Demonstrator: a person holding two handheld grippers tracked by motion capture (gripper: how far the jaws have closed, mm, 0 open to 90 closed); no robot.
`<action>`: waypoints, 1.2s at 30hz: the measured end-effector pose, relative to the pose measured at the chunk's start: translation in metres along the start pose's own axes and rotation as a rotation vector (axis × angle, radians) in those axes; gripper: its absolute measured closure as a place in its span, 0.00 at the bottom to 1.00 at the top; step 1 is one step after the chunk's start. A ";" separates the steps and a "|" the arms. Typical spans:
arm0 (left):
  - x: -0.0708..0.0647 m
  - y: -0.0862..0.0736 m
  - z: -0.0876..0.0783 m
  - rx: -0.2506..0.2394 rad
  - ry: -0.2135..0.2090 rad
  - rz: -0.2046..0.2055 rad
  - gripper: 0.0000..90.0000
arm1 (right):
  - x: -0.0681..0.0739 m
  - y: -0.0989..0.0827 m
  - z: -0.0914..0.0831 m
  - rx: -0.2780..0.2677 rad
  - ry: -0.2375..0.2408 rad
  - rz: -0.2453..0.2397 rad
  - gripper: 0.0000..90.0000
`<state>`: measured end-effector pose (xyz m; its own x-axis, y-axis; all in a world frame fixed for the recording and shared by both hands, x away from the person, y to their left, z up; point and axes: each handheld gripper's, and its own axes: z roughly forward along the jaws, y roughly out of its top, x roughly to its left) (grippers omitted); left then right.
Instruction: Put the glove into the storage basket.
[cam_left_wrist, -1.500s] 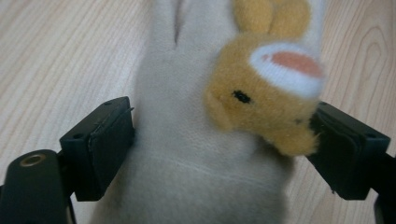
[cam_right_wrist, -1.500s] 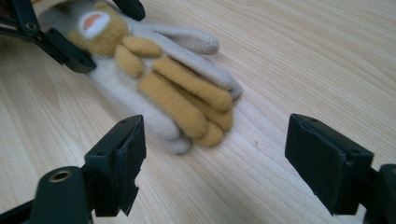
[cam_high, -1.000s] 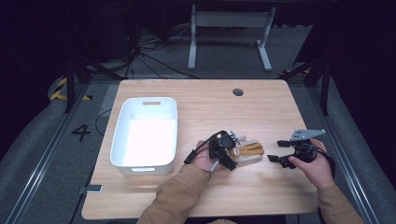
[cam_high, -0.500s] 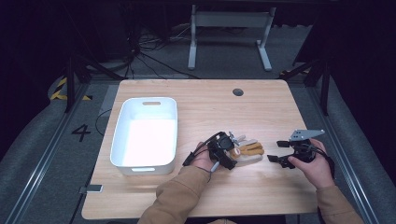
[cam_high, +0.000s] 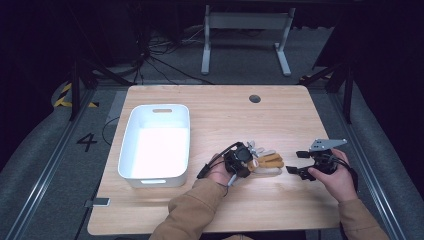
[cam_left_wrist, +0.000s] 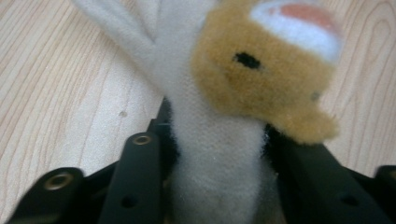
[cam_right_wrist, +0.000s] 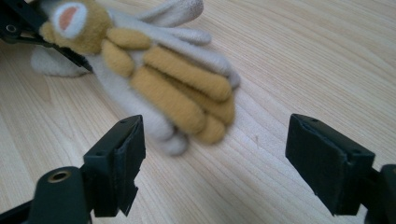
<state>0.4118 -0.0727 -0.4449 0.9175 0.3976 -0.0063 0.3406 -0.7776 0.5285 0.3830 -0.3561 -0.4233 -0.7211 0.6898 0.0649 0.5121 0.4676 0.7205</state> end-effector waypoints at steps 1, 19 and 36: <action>-0.002 0.000 0.000 -0.004 0.007 -0.002 0.77 | 0.000 0.000 0.000 -0.001 -0.002 -0.001 0.23; -0.001 0.003 -0.026 -0.057 -0.008 -0.037 0.83 | -0.008 -0.002 -0.004 -0.018 -0.017 0.026 0.23; 0.004 0.004 -0.085 -0.052 0.051 -0.143 0.83 | -0.013 0.003 0.003 -0.027 -0.003 0.039 0.22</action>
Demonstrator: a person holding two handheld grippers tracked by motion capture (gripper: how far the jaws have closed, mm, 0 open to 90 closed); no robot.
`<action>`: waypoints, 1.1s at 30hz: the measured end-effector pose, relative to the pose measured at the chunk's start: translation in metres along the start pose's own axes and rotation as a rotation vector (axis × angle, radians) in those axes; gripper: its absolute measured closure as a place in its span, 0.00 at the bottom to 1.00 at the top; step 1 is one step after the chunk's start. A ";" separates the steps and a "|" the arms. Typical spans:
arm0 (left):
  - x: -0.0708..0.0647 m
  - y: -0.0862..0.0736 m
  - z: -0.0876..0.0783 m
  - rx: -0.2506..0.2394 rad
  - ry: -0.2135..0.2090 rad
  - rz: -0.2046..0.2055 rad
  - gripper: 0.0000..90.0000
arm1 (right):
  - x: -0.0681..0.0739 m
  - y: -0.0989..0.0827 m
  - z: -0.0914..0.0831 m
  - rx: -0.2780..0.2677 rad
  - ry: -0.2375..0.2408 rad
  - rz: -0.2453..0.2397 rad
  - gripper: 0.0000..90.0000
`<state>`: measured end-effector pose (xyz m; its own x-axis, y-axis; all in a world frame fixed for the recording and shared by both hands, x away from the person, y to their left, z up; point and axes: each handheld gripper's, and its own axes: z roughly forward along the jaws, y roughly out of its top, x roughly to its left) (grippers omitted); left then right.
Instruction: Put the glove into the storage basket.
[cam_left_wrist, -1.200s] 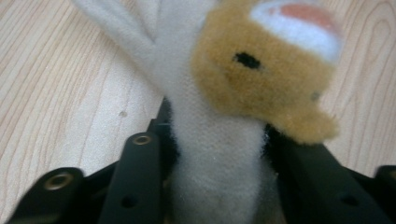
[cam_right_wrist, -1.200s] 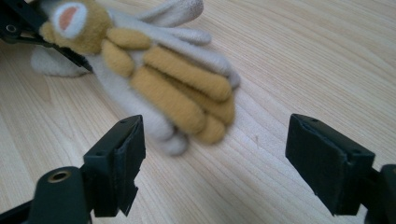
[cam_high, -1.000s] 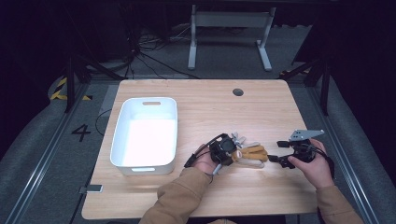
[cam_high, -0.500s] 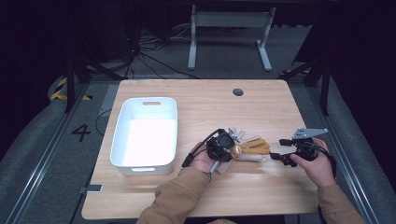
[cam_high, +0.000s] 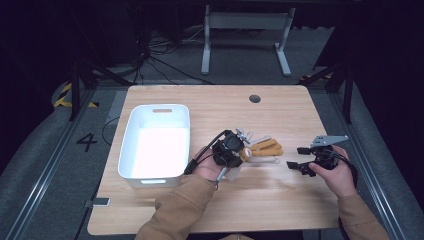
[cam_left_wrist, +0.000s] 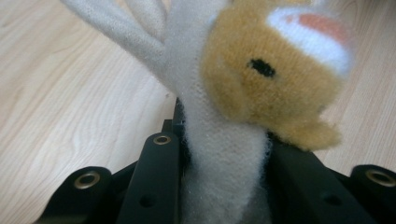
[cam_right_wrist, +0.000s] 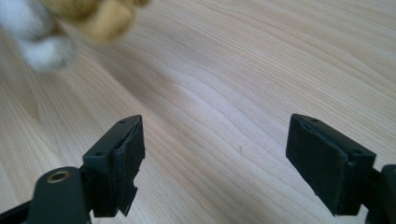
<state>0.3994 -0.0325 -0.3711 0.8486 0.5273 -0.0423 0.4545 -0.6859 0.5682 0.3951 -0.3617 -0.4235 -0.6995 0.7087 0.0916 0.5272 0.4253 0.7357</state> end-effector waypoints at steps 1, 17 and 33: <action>0.001 0.000 -0.003 -0.004 0.002 -0.003 0.83 | 0.000 0.001 0.002 -0.002 0.004 -0.004 0.22; 0.017 -0.012 -0.044 -0.045 0.046 -0.080 0.82 | -0.003 0.010 0.017 0.020 0.027 -0.011 0.22; 0.053 -0.048 -0.113 -0.120 0.178 -0.260 0.81 | -0.002 0.006 0.016 0.025 0.018 -0.008 0.22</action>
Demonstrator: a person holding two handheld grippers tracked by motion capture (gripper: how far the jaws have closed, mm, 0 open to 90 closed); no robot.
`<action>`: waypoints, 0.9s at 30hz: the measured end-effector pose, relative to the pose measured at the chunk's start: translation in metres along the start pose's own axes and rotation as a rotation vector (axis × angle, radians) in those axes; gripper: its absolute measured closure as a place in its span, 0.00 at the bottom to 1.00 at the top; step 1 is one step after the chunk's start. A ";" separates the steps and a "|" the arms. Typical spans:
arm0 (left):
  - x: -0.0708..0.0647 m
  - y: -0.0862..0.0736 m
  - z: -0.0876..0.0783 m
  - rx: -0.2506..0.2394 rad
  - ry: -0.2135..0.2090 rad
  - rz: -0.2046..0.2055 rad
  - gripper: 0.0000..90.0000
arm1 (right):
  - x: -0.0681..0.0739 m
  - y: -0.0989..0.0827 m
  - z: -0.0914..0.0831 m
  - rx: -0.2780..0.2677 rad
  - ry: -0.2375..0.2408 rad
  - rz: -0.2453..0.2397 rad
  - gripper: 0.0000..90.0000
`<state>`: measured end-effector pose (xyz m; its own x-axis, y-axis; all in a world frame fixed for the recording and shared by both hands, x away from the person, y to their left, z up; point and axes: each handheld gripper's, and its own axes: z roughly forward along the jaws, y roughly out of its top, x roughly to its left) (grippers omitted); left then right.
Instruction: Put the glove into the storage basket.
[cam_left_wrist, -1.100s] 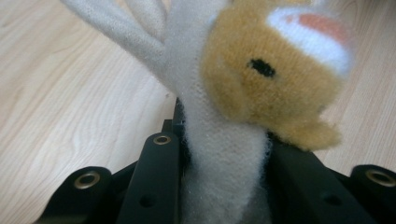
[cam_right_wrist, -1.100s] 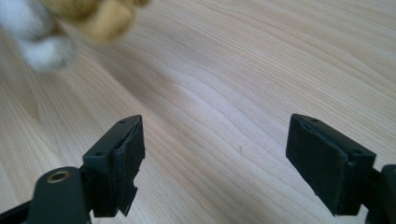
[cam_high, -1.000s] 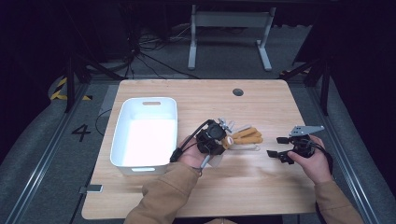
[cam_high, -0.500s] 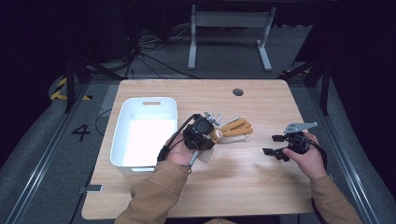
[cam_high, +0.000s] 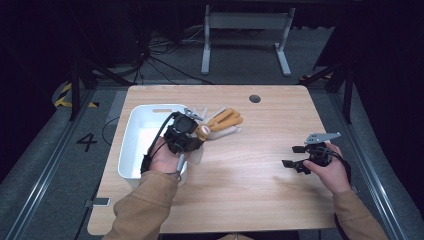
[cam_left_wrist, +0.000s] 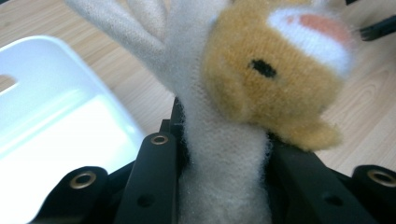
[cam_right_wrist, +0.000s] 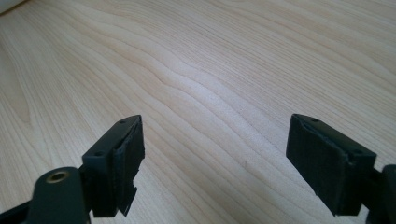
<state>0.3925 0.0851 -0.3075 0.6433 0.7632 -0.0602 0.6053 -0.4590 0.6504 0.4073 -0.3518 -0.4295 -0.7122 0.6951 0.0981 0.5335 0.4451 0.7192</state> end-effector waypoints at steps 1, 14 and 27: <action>0.000 0.000 0.000 0.000 0.000 0.000 0.81 | 0.000 0.000 0.000 0.000 0.000 0.000 0.22; 0.042 -0.027 -0.024 -0.002 0.168 -0.198 0.81 | -0.002 -0.003 0.008 -0.007 0.050 0.011 0.22; 0.066 -0.039 0.001 0.046 0.256 -0.368 0.80 | 0.003 -0.001 0.004 -0.014 0.046 0.002 0.22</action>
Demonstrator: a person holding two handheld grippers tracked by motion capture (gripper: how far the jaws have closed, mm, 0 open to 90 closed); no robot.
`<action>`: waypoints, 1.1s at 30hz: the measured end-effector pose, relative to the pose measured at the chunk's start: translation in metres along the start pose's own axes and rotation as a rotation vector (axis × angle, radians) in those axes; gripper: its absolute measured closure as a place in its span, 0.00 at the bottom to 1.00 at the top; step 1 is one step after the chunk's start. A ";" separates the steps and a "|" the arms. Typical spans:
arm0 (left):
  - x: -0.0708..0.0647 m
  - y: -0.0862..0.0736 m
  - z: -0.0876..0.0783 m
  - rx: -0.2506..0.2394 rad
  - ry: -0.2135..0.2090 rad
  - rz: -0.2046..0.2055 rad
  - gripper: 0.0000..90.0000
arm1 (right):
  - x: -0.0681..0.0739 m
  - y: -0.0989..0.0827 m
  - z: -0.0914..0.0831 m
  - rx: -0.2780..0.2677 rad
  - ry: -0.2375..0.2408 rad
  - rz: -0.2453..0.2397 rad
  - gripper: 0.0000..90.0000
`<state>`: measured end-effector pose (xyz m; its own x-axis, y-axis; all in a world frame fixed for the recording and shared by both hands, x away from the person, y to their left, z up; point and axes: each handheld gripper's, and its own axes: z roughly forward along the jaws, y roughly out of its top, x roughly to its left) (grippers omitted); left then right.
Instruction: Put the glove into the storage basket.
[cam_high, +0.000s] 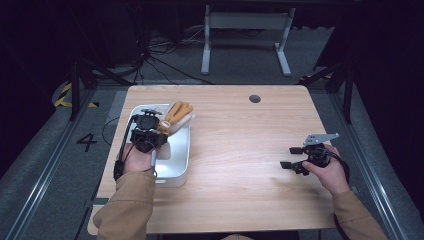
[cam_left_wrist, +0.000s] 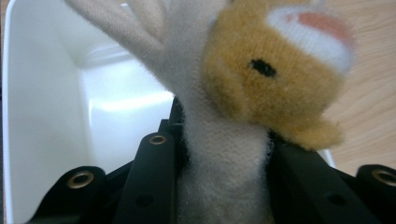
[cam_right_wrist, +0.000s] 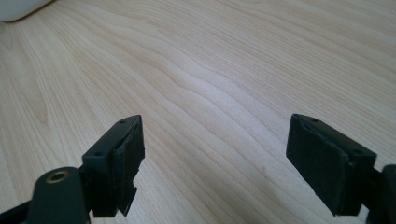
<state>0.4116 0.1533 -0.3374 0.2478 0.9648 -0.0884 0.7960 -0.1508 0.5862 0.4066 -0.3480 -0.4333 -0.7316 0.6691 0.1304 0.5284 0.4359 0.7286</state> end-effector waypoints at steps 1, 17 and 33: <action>0.005 -0.001 0.006 0.000 0.010 -0.016 0.79 | 0.000 -0.001 0.002 0.009 0.000 -0.001 0.22; 0.030 -0.008 0.042 0.083 0.044 -0.157 0.79 | 0.001 -0.005 0.006 0.034 -0.001 0.004 0.22; 0.035 -0.012 0.071 0.242 0.047 -0.180 0.76 | 0.001 -0.006 0.008 0.043 0.003 0.000 0.22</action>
<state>0.4499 0.1738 -0.4042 0.0695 0.9887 -0.1330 0.9348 -0.0180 0.3547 0.4061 -0.3450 -0.4426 -0.7328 0.6675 0.1325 0.5466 0.4614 0.6988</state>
